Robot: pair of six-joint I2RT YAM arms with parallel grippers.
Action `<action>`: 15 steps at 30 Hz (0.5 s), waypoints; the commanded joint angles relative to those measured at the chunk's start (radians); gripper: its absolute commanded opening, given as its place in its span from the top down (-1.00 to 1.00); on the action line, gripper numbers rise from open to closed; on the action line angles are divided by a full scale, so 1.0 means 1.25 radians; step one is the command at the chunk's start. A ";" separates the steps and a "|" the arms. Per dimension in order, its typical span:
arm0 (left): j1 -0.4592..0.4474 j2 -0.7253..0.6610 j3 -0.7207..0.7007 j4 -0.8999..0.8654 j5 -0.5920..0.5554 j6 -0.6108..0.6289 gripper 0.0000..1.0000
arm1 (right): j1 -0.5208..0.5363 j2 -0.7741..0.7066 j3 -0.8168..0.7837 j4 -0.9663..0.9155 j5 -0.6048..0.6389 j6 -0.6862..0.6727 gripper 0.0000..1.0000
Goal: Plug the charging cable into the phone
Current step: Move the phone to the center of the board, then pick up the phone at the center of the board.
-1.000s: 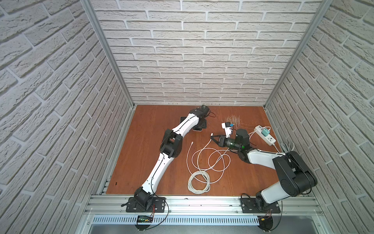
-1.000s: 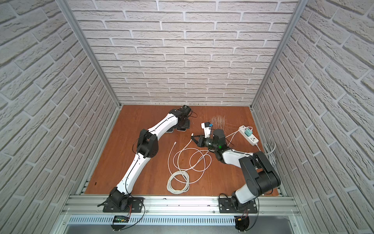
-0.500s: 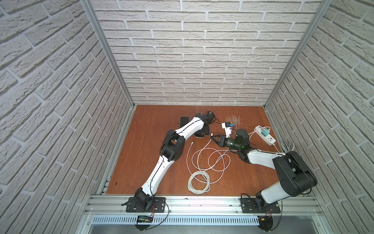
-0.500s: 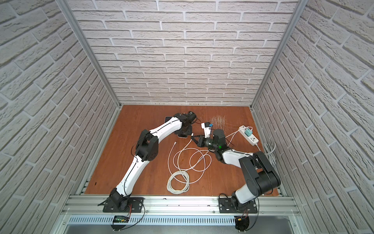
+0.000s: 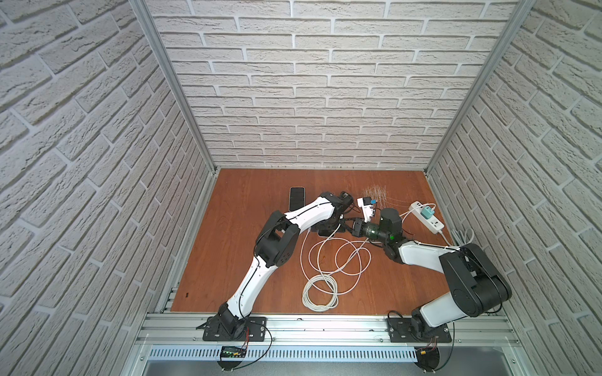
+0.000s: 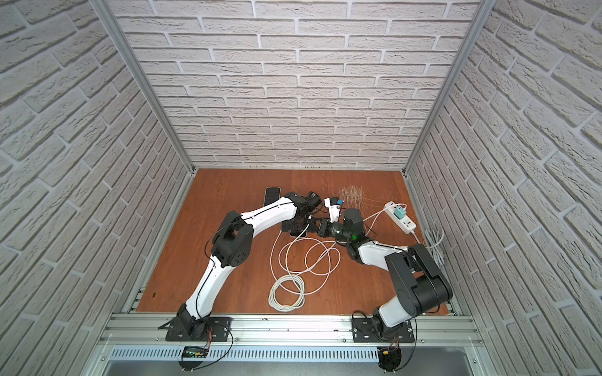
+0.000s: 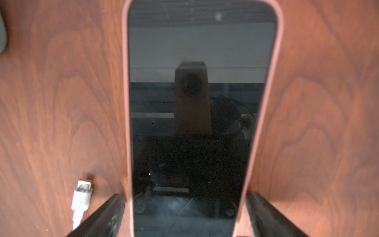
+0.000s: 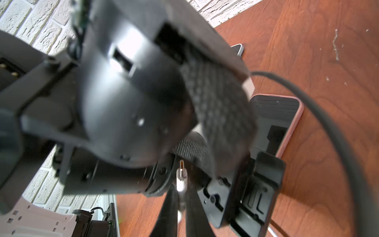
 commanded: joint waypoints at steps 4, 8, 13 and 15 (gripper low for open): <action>0.040 0.068 0.097 -0.057 0.014 0.036 -0.96 | 0.003 -0.024 -0.009 0.038 -0.001 -0.006 0.94; 0.053 0.117 0.169 -0.084 0.007 0.069 -0.96 | 0.002 -0.021 -0.007 0.039 -0.003 -0.005 0.94; 0.067 0.160 0.225 -0.105 0.019 0.086 -0.96 | 0.002 -0.018 -0.005 0.038 -0.003 -0.005 0.93; 0.068 0.167 0.229 -0.107 0.020 0.090 -0.95 | 0.003 -0.017 -0.004 0.037 -0.004 -0.004 0.94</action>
